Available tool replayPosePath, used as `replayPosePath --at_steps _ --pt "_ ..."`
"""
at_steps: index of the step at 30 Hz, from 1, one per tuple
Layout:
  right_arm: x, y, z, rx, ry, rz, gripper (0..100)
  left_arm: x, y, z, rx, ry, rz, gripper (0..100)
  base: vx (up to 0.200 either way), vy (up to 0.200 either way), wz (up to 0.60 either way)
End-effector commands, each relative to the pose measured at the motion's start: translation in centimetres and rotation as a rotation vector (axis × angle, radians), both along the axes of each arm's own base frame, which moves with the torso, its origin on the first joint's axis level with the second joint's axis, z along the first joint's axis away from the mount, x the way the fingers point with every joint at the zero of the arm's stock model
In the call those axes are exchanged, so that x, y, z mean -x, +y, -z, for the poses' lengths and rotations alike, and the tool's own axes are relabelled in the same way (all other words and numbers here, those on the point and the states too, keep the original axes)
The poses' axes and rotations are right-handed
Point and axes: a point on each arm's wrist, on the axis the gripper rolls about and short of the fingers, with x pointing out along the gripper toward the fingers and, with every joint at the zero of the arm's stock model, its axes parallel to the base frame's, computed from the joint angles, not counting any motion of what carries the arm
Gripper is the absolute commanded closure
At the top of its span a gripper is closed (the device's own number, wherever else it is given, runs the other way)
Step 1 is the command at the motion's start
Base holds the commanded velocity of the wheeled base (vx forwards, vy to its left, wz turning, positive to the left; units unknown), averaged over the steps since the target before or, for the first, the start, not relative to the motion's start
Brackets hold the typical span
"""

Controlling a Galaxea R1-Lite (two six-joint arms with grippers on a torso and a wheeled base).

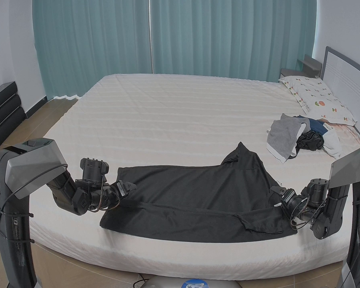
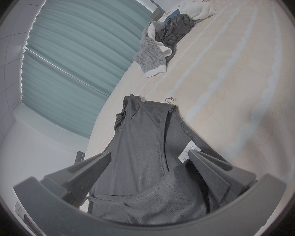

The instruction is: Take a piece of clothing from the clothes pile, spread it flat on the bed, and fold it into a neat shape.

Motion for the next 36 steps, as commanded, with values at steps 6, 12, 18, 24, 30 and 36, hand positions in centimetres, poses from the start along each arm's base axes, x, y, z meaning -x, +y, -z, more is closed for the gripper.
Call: replayPosePath --at_steps 6,12,18,24,30,36 --pt "0.0 0.1 0.2 0.004 0.000 -0.004 0 0.4 0.4 0.8 -0.039 0.011 -0.028 0 0.000 0.000 0.00" --pt "0.0 0.1 0.1 0.004 -0.001 -0.003 0 0.4 0.5 0.8 -0.052 0.010 -0.043 0 0.000 0.000 0.00" --pt "0.0 0.1 0.1 0.004 -0.001 -0.003 0 0.3 0.5 1.2 -0.056 0.016 -0.045 0 0.000 0.000 0.00" --pt "0.0 0.0 -0.1 0.006 -0.008 0.000 0 0.4 0.5 1.3 -0.057 0.024 -0.051 100 0.000 0.000 0.00" --pt "-0.2 0.0 -0.4 0.015 -0.023 0.003 0 1.0 1.2 1.5 -0.116 0.037 -0.121 100 0.000 0.000 0.00" --pt "-0.1 0.1 -1.0 0.056 -0.047 -0.008 0 1.5 1.6 -0.2 -0.104 0.008 -0.140 100 0.000 0.000 0.00"
